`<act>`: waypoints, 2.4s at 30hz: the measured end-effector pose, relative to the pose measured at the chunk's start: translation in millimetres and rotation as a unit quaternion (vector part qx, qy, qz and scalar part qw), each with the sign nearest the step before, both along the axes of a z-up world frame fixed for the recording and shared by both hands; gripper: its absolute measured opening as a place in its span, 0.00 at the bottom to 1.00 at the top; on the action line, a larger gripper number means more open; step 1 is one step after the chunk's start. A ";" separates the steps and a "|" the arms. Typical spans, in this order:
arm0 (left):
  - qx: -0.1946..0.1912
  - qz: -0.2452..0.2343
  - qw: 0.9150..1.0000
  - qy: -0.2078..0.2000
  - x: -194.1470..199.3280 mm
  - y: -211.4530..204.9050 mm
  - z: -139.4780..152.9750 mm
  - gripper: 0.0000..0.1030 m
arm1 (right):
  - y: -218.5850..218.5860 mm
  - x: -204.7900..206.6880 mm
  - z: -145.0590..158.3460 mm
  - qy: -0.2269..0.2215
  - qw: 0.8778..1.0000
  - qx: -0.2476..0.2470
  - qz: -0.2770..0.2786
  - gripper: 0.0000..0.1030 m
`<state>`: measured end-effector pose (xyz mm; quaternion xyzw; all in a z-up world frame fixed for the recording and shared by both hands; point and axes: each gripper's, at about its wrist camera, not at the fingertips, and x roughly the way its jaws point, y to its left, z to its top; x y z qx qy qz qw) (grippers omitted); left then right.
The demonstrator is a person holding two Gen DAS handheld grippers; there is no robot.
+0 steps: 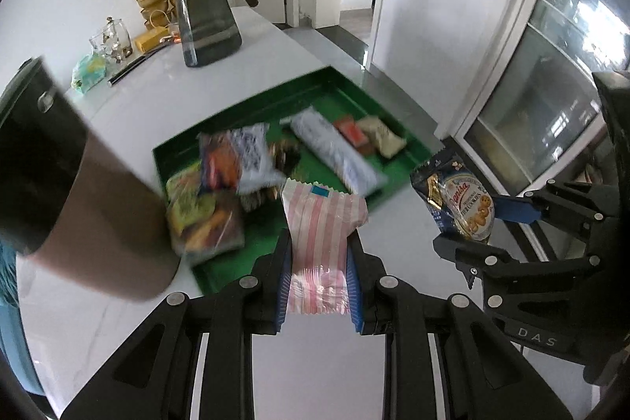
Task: Organize snacks
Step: 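Lift and carry the candy and Danisa packet with both tools over the green tray, then lower and open both tools to drop the candy and Danisa packet into the tray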
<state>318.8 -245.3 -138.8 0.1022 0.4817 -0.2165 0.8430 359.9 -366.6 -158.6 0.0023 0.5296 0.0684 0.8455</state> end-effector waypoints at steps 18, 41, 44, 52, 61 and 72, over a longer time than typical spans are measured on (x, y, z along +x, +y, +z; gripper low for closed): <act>0.002 0.044 0.998 0.038 102.2 -36.7 -52.7 0.20 | -27.5 138.0 -39.2 0.041 0.999 -0.020 0.025 0.78; 0.028 0.041 0.998 0.050 109.2 -38.6 -73.1 0.20 | -32.2 171.6 -72.7 0.084 0.996 -0.014 0.034 0.78; 0.031 0.040 0.997 0.051 108.8 -38.8 -74.1 0.20 | -31.6 173.2 -73.5 0.085 0.996 -0.015 0.035 0.78; 0.036 0.041 0.997 0.052 109.0 -41.2 -75.9 0.20 | -30.9 174.6 -73.6 0.085 0.996 -0.016 0.034 0.80; 0.033 0.041 0.997 0.061 111.4 -39.4 -77.6 0.21 | -32.7 173.8 -77.5 0.088 0.996 -0.016 0.029 0.80; 0.032 0.040 0.996 0.074 109.4 -35.8 -74.6 0.21 | -30.3 174.9 -77.5 0.093 0.995 -0.013 0.028 0.84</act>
